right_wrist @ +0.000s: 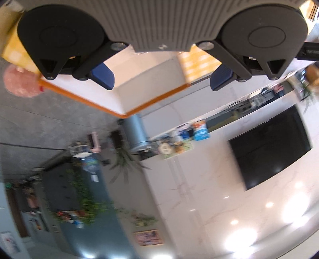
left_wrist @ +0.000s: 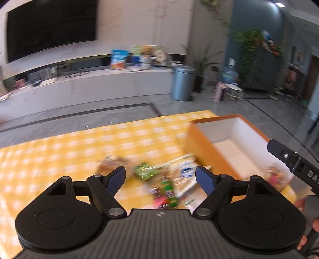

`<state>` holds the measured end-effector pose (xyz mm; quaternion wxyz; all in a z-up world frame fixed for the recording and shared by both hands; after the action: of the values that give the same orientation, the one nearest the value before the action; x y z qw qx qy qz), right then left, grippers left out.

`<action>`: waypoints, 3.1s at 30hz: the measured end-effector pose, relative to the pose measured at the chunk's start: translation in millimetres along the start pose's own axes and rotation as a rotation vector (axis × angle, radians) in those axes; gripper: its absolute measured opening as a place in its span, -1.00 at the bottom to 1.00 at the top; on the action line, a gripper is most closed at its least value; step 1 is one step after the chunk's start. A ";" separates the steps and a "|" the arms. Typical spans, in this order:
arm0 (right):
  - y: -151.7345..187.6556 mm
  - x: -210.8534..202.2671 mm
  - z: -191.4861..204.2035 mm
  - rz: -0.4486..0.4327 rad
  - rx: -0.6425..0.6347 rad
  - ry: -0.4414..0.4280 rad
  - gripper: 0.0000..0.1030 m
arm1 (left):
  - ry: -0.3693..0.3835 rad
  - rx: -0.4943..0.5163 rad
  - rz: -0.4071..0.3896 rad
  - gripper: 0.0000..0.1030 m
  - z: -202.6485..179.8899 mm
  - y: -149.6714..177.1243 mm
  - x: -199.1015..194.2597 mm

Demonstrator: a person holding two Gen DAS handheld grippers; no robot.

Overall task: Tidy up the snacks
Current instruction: 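Move both tools back toward the snacks on the tablecloth, then grasp the red-capped cola bottle with the right tool and lift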

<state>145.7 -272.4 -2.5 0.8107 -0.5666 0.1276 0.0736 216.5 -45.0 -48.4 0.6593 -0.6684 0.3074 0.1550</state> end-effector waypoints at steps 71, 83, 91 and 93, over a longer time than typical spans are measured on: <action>213.5 60.5 116.5 0.548 -0.427 -0.116 -0.05 | -0.263 -0.307 0.188 0.80 155.7 125.1 29.9; 217.4 87.0 116.5 0.536 -0.378 -0.089 -0.42 | -0.255 -0.292 0.209 0.80 150.9 130.6 37.5; 194.8 72.8 109.4 0.462 -0.360 -0.081 -0.43 | -0.240 -0.266 0.168 0.80 142.1 121.4 31.1; 181.1 63.9 105.6 0.434 -0.353 -0.089 -0.43 | -0.215 -0.255 0.153 0.80 134.4 117.0 30.7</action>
<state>172.0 -112.2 -149.7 0.6698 -0.6545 0.1956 0.2912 194.5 86.8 -170.3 0.5846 -0.7009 0.2627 0.3130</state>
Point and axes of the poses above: each gripper's, at about its wrist camera, not at the fingertips, and x roughly the way its jaws point, z to its left, y to its underside, the point moved 10 cm from there along x, roughly the way its jaws point, and after that the axes turned 1 degree about -z, right-handed, at the moved point
